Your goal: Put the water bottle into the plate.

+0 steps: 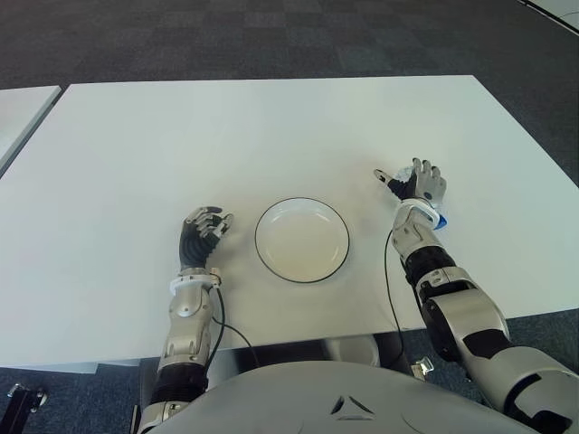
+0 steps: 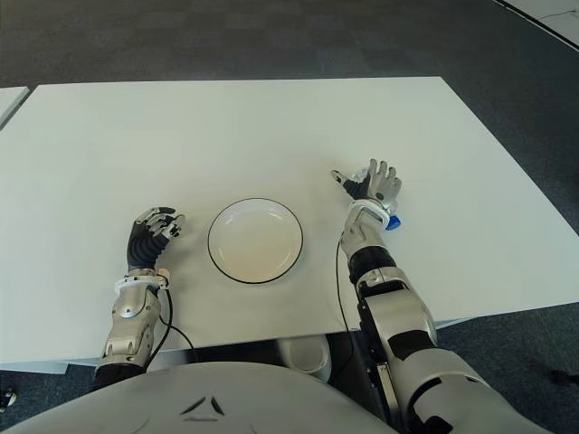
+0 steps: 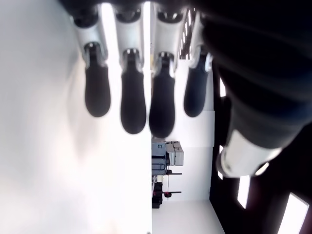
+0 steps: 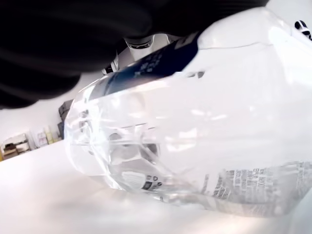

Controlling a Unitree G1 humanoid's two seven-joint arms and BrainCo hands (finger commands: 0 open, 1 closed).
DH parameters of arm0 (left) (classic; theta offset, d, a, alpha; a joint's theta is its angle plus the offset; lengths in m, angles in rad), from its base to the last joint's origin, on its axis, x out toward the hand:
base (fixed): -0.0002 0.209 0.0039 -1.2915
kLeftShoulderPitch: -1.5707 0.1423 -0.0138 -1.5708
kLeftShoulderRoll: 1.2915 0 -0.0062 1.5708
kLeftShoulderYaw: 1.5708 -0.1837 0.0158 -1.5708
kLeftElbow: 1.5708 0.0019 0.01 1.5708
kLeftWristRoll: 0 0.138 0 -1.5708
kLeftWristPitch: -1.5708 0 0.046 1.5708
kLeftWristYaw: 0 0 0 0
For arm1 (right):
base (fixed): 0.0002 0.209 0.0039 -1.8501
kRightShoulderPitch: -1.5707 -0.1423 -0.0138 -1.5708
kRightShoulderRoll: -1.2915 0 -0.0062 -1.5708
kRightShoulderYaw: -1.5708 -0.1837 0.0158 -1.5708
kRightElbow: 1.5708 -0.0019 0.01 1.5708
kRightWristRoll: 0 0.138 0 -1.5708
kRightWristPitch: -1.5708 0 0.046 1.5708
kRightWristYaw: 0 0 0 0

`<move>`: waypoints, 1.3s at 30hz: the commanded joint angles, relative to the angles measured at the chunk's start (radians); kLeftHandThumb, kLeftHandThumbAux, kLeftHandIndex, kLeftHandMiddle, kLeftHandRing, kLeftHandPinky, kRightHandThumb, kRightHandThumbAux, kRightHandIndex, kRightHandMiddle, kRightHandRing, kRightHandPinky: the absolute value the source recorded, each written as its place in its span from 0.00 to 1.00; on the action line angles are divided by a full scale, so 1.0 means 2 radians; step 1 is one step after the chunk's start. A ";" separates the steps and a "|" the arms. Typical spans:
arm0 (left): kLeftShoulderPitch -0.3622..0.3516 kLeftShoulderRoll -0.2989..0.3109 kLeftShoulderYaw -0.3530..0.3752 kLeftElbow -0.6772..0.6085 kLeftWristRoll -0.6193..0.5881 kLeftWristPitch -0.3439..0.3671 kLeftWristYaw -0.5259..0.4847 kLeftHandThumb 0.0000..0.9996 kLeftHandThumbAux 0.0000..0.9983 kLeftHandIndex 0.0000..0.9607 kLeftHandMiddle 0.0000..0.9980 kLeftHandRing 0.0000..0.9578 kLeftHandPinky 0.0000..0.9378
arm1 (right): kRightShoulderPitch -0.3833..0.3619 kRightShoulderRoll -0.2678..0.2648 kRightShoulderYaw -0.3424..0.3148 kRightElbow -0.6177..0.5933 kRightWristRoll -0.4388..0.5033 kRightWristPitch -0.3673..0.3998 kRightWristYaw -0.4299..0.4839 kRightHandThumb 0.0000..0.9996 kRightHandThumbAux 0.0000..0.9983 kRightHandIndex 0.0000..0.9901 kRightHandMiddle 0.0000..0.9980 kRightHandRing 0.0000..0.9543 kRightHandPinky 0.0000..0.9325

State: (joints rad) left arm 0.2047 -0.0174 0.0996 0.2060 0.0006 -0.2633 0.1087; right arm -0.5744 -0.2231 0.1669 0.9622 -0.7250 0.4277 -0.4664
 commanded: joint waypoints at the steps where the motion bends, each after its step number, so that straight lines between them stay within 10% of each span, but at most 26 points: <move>1: 0.004 -0.001 0.001 0.006 0.001 0.019 0.003 0.70 0.72 0.45 0.59 0.58 0.57 | 0.043 0.020 -0.011 0.068 0.050 0.000 0.023 0.58 0.22 0.00 0.00 0.00 0.00; 32: 0.008 0.001 0.003 -0.001 0.000 0.012 0.000 0.71 0.72 0.45 0.60 0.61 0.61 | -0.006 0.010 -0.031 0.144 0.095 0.063 0.066 0.45 0.37 0.00 0.00 0.00 0.12; 39: 0.008 0.001 0.004 0.000 0.004 0.014 0.004 0.71 0.72 0.45 0.60 0.61 0.61 | -0.001 0.010 -0.033 0.134 0.099 0.053 0.029 0.45 0.47 0.31 0.09 0.07 0.16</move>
State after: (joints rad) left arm 0.2107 -0.0148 0.1037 0.1944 0.0020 -0.2579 0.1089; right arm -0.7091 -0.2594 0.1270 1.1707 -0.6170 0.5262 -0.4355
